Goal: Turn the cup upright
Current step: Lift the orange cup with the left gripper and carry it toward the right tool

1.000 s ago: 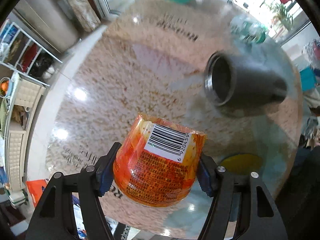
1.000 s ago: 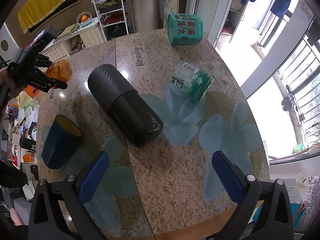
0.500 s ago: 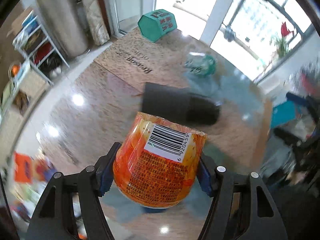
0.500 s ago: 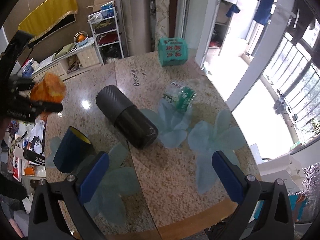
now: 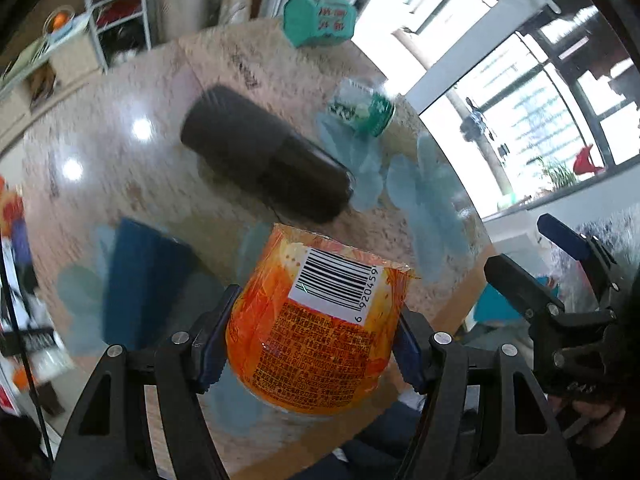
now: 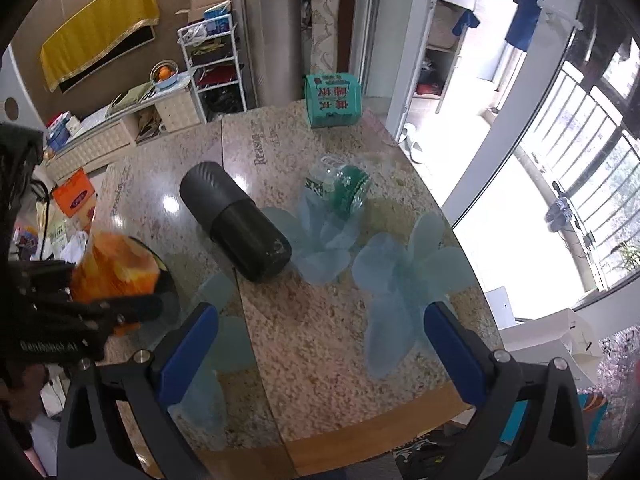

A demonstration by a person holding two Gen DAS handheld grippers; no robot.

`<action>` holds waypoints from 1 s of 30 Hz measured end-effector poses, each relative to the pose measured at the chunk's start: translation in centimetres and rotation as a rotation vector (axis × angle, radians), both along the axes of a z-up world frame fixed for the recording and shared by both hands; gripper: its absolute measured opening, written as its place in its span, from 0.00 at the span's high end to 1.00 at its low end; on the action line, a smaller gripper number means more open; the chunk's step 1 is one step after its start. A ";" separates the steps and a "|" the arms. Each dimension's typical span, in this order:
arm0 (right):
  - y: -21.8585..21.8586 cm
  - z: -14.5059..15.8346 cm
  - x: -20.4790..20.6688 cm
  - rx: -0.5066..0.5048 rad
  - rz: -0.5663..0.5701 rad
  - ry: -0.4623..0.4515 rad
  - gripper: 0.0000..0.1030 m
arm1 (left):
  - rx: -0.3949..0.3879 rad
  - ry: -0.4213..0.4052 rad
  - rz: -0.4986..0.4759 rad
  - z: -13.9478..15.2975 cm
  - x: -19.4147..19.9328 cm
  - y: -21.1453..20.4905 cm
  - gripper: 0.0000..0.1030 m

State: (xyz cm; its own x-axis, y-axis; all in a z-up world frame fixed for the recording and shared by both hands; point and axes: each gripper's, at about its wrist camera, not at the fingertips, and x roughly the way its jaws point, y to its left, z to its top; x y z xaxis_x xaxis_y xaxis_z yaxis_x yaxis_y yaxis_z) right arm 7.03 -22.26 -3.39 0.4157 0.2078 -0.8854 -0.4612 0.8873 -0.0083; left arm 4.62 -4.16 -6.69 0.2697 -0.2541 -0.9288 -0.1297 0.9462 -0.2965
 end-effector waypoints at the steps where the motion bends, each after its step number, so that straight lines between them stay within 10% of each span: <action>1: -0.2 -0.2 0.2 -0.004 0.014 0.003 0.00 | 0.000 0.007 0.012 -0.4 -0.1 -0.5 0.30; 30: -2.8 -7.8 5.4 -0.081 0.222 0.139 0.00 | 0.044 0.174 0.257 -12.2 0.6 -7.1 0.29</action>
